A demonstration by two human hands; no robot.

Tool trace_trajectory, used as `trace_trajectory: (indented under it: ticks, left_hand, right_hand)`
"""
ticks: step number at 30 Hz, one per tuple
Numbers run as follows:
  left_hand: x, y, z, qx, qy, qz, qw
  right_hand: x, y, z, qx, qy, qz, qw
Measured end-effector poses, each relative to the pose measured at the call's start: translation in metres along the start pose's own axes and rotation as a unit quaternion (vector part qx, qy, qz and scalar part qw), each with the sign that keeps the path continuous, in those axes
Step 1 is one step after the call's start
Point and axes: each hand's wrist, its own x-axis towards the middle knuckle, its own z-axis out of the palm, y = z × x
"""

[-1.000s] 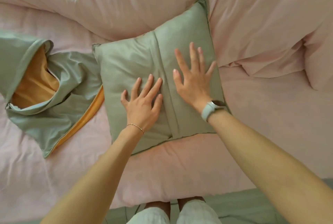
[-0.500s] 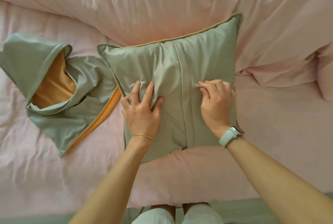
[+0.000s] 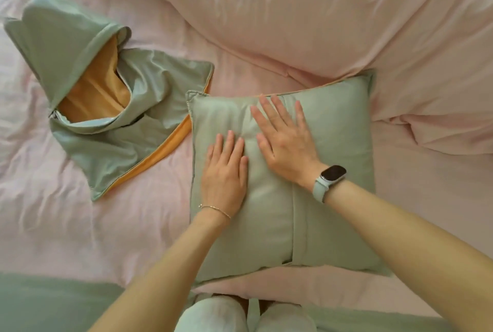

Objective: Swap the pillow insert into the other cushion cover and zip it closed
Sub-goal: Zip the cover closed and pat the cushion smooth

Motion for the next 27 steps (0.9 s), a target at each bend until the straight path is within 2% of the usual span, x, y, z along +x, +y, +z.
trace_trajectory:
  ticks: [2,6,10,17,20,23,27]
  left_hand:
    - [-0.015,-0.004,0.016,0.022,-0.009,-0.03,0.999]
    - [-0.04,-0.003,0.045,0.069,-0.039,-0.064,0.995]
    - [-0.03,-0.019,0.072,0.101,-0.068,-0.087,0.989]
    - [0.013,-0.045,0.093,0.117,-0.029,-0.084,0.989]
    - [0.03,-0.05,0.085,0.118,-0.029,-0.089,0.989]
    - [0.046,-0.056,0.073,0.092,-0.038,-0.083,0.992]
    - [0.048,-0.057,0.044,-0.012,-0.012,-0.071,0.997]
  right_hand:
    - [0.006,-0.002,0.018,-0.031,-0.059,-0.034,0.997]
    - [-0.031,0.006,0.051,-0.069,-0.084,-0.076,0.991]
    - [-0.016,0.005,0.082,-0.091,-0.137,-0.075,0.984]
    - [0.037,-0.001,0.106,-0.143,-0.177,-0.06,0.972]
    - [0.057,-0.003,0.103,-0.139,-0.17,-0.048,0.974]
    - [0.074,-0.003,0.096,-0.099,-0.127,-0.023,0.987]
    - [0.076,-0.007,0.07,-0.027,-0.109,0.003,0.994]
